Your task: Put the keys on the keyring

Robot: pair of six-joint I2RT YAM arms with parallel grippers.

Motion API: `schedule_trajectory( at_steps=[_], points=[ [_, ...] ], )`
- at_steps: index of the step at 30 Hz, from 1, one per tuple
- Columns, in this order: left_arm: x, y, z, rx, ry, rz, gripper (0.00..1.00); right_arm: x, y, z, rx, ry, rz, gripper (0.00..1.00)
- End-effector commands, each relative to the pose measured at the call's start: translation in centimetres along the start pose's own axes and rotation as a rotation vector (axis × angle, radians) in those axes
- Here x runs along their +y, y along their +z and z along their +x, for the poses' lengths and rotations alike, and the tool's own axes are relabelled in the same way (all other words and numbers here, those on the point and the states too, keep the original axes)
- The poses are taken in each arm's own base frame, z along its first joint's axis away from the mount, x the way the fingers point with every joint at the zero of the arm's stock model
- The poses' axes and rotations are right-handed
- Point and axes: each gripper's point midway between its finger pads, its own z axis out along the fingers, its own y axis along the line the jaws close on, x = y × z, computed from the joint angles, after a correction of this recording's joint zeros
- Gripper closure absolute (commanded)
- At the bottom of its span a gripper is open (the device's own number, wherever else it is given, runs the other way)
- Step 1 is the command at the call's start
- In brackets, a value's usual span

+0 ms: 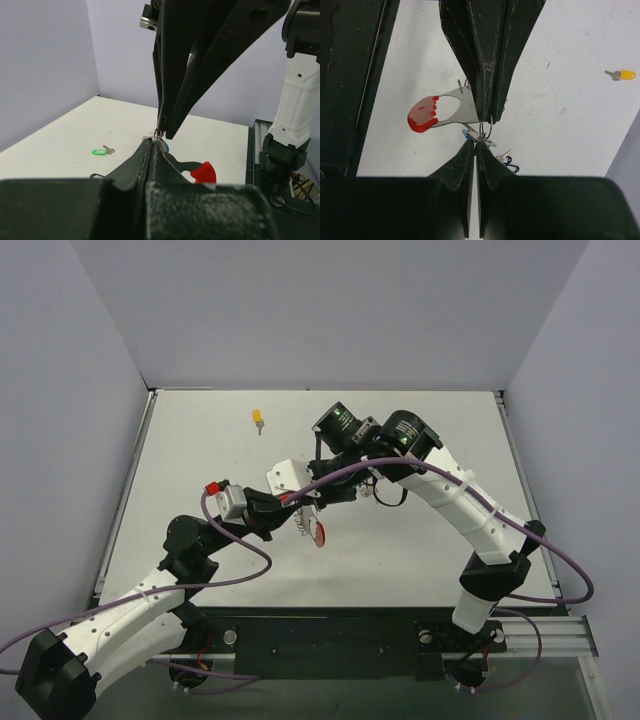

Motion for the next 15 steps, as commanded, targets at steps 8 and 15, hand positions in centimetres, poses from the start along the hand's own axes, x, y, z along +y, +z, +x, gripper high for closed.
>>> schedule_trajectory(
  at_steps=[8, 15],
  points=[
    [1.1, -1.1, -5.8, -0.271, -0.095, -0.092, 1.00, 1.8, -0.5, 0.2, 0.028, -0.021, -0.044, 1.00],
    [1.5, -2.0, -7.3, -0.420, -0.224, -0.116, 1.00, 1.6, -0.3, -0.1, 0.018, -0.013, -0.043, 1.00]
  ],
)
